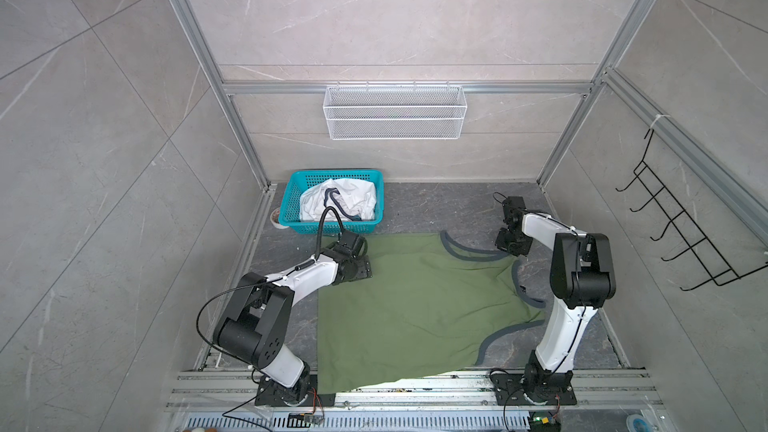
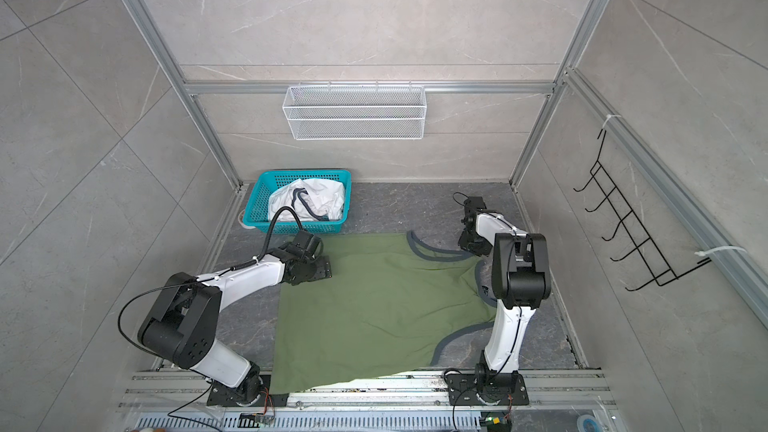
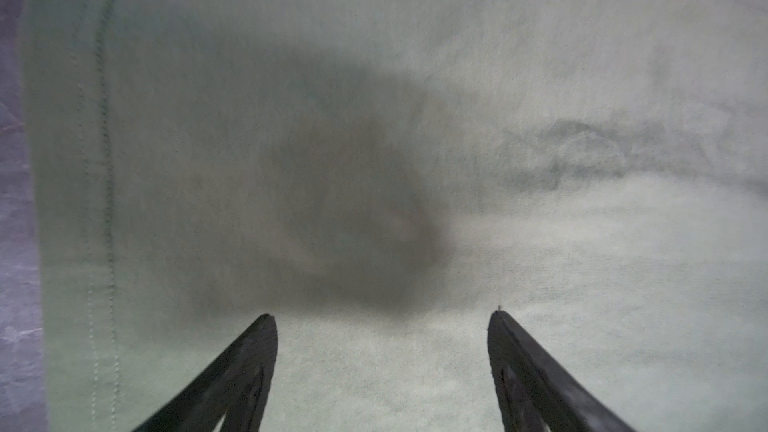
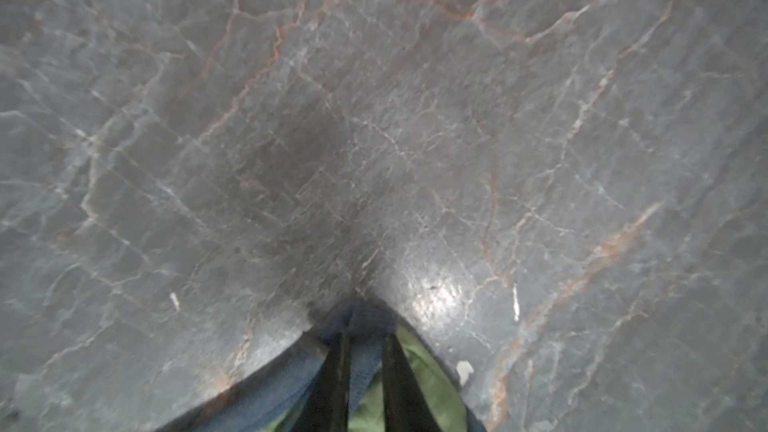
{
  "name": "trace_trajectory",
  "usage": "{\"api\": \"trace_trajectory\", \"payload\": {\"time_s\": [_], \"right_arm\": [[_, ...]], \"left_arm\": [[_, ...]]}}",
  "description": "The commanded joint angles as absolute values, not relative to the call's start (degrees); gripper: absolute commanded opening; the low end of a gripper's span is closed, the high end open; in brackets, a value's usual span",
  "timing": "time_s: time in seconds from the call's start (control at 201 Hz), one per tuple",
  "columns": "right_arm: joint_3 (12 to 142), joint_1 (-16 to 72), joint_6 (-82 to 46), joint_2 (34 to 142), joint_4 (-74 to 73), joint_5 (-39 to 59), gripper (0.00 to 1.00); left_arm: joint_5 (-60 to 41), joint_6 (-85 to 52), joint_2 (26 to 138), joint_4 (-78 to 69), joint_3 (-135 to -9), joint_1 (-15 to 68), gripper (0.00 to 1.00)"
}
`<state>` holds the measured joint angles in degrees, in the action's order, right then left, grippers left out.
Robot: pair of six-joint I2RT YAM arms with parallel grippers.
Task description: Fold and stack the tank tops
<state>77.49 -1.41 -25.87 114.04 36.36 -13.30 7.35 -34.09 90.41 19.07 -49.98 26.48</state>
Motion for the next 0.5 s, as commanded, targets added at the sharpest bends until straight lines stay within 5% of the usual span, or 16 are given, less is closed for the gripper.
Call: {"api": "trace_trajectory", "payload": {"time_s": [0.0, 0.279, 0.493], "right_arm": [[78.1, -1.5, -25.6, 115.4, 38.1, -12.6, 0.21], [79.7, -1.5, -25.2, 116.9, 38.9, -12.7, 0.26], [79.3, -1.6, -25.3, 115.9, 38.7, -13.8, 0.07]], "left_arm": [[8.1, -34.4, 90.7, 18.1, -49.7, 26.4, 0.82], [8.0, -34.4, 91.1, 17.8, -49.7, 26.3, 0.82], [8.1, -34.2, 91.1, 17.9, -49.5, 26.3, 0.82]]}}
